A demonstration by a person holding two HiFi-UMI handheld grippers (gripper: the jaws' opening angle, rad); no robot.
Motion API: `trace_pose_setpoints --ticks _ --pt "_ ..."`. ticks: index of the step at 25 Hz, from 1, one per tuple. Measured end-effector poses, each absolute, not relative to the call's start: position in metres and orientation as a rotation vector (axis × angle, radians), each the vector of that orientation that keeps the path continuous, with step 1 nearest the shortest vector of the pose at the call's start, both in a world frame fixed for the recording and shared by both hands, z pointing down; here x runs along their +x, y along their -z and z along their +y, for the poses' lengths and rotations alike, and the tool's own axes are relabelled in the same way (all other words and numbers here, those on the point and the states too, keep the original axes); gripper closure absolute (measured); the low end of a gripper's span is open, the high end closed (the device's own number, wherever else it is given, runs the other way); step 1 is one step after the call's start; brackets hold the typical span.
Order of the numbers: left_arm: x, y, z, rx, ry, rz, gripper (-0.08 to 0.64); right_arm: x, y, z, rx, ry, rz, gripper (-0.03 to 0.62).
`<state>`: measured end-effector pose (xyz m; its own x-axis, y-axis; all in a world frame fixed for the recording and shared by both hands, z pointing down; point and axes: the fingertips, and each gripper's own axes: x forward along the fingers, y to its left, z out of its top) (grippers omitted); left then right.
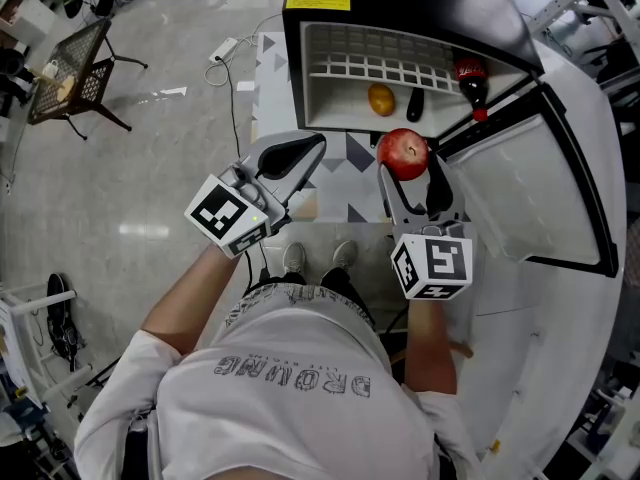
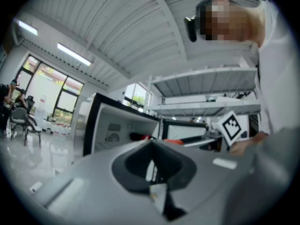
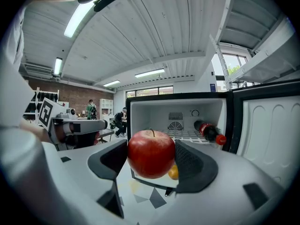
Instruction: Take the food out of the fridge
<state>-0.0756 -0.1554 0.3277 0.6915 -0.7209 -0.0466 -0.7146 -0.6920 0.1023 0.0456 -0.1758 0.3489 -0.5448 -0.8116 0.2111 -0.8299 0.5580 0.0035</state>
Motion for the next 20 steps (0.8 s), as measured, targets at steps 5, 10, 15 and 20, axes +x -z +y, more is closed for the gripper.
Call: trace_pose_setpoints --ticks 5,10,15,20 --pt "-0.072 -0.329 -0.157 2.814 0.124 -1.199 0.553 0.047 -0.352 -0.178 1.377 -0.152 -2.599 0.297" --pt "-0.071 -0.329 -0.159 2.809 0.127 -1.205 0.552 0.048 -0.353 -0.18 1.373 -0.161 -2.6 0.296" --pt "-0.069 -0.329 -0.162 2.805 0.127 -1.212 0.553 0.051 -0.354 -0.184 1.367 -0.164 -2.603 0.296" --pt "-0.067 -0.331 -0.165 2.798 0.122 -1.22 0.554 0.051 -0.356 -0.188 1.355 -0.171 -2.608 0.296"
